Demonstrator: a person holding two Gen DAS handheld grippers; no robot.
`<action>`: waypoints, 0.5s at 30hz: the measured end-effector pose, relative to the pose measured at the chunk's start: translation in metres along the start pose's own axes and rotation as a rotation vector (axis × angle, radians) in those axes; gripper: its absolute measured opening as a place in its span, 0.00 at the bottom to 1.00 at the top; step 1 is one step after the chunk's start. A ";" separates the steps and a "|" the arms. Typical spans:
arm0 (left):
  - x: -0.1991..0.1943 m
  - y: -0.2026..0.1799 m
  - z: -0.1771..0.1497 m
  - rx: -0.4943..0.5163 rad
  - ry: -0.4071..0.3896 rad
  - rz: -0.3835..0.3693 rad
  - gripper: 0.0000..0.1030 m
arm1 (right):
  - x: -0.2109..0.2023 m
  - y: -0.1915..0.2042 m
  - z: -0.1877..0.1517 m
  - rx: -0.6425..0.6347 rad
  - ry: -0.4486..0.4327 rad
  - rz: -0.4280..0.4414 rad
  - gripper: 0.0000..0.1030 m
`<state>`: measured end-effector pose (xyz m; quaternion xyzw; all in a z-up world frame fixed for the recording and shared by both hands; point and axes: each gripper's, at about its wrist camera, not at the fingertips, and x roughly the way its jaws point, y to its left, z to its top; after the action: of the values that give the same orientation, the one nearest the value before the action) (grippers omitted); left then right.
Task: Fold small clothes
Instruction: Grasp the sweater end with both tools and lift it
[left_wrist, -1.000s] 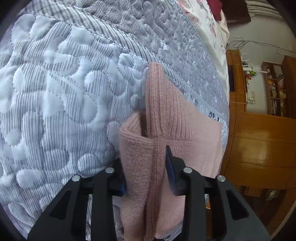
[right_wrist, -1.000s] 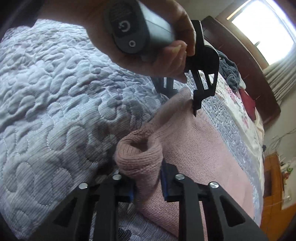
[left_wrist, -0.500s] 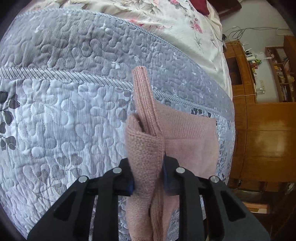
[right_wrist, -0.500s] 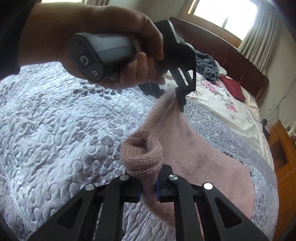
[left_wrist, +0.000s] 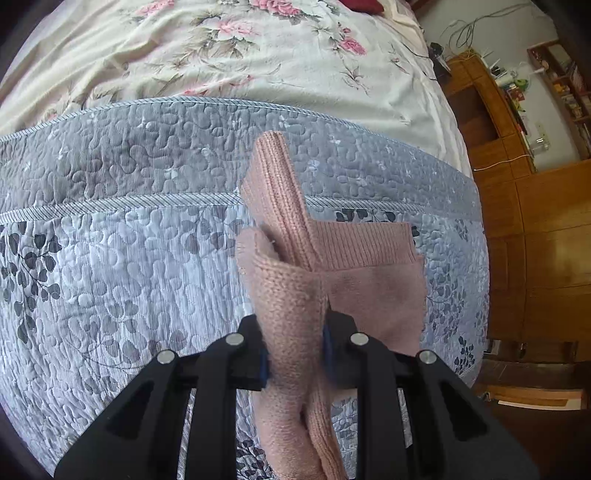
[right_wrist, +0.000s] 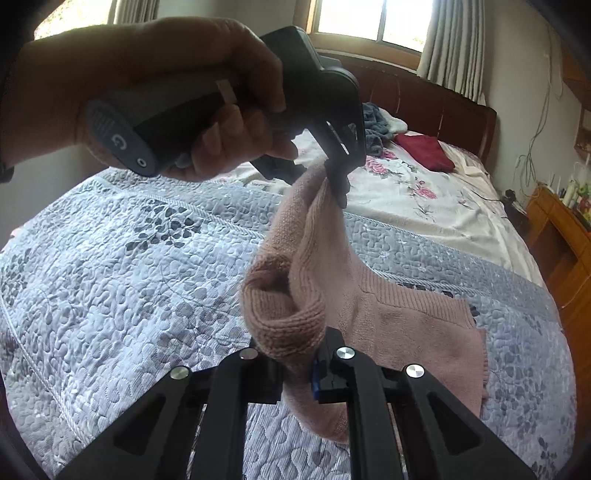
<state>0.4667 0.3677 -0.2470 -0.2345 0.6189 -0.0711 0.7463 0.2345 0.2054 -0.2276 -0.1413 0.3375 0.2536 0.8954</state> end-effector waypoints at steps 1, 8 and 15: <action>-0.001 -0.007 0.000 0.006 -0.002 0.013 0.19 | -0.003 -0.006 0.000 0.013 -0.003 -0.001 0.10; 0.000 -0.063 -0.004 0.069 -0.023 0.127 0.19 | -0.018 -0.041 -0.009 0.089 -0.016 0.000 0.10; 0.013 -0.109 -0.006 0.130 -0.025 0.172 0.19 | -0.024 -0.071 -0.024 0.139 -0.020 -0.012 0.10</action>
<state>0.4838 0.2652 -0.2120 -0.1325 0.6216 -0.0442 0.7708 0.2453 0.1274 -0.2229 -0.0783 0.3445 0.2259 0.9078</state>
